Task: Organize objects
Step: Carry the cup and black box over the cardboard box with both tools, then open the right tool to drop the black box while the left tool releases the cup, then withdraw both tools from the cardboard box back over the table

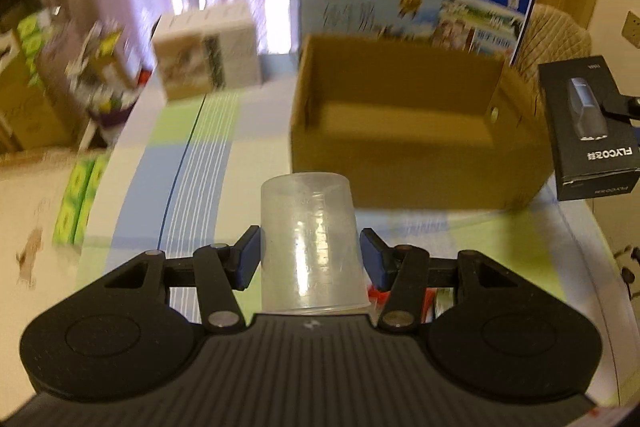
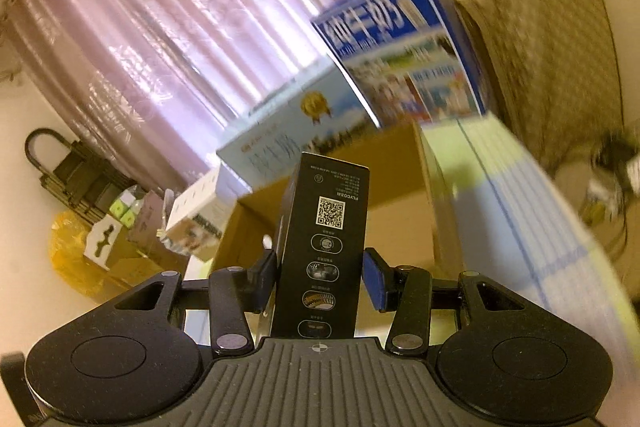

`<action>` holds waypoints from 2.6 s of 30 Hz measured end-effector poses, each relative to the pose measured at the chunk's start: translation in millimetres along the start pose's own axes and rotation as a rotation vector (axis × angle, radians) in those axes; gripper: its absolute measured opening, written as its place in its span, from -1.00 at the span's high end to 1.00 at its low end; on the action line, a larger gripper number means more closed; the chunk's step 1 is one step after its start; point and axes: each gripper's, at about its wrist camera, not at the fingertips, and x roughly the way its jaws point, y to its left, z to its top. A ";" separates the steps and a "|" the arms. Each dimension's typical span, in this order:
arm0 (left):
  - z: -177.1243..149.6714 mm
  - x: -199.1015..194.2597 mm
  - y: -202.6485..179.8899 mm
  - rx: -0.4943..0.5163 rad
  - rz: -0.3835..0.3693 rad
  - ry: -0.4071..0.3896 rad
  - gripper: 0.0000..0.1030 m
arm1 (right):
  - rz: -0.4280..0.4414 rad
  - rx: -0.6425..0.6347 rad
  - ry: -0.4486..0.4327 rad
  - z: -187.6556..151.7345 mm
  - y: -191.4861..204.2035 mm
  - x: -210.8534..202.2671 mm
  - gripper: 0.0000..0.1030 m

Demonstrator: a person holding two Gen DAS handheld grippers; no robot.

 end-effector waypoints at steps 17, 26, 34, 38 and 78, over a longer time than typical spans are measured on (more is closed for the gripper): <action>113.9 89.9 -50.5 0.111 0.029 -0.024 0.05 | -0.328 -0.357 0.161 22.5 16.5 136.7 0.16; 118.9 138.0 -63.0 0.135 0.037 0.056 0.05 | -0.429 -0.430 0.262 11.5 -1.1 184.9 0.16; 122.0 160.4 -62.9 0.134 0.051 0.093 0.05 | -0.455 -0.457 0.302 12.4 -12.5 204.1 0.14; 124.2 167.6 -63.3 0.132 0.056 0.103 0.05 | -0.481 -0.486 0.320 12.9 -15.4 209.3 0.11; 114.4 108.2 -50.0 0.078 0.084 0.061 -0.48 | -0.174 -0.366 0.211 20.2 -30.2 105.4 -0.32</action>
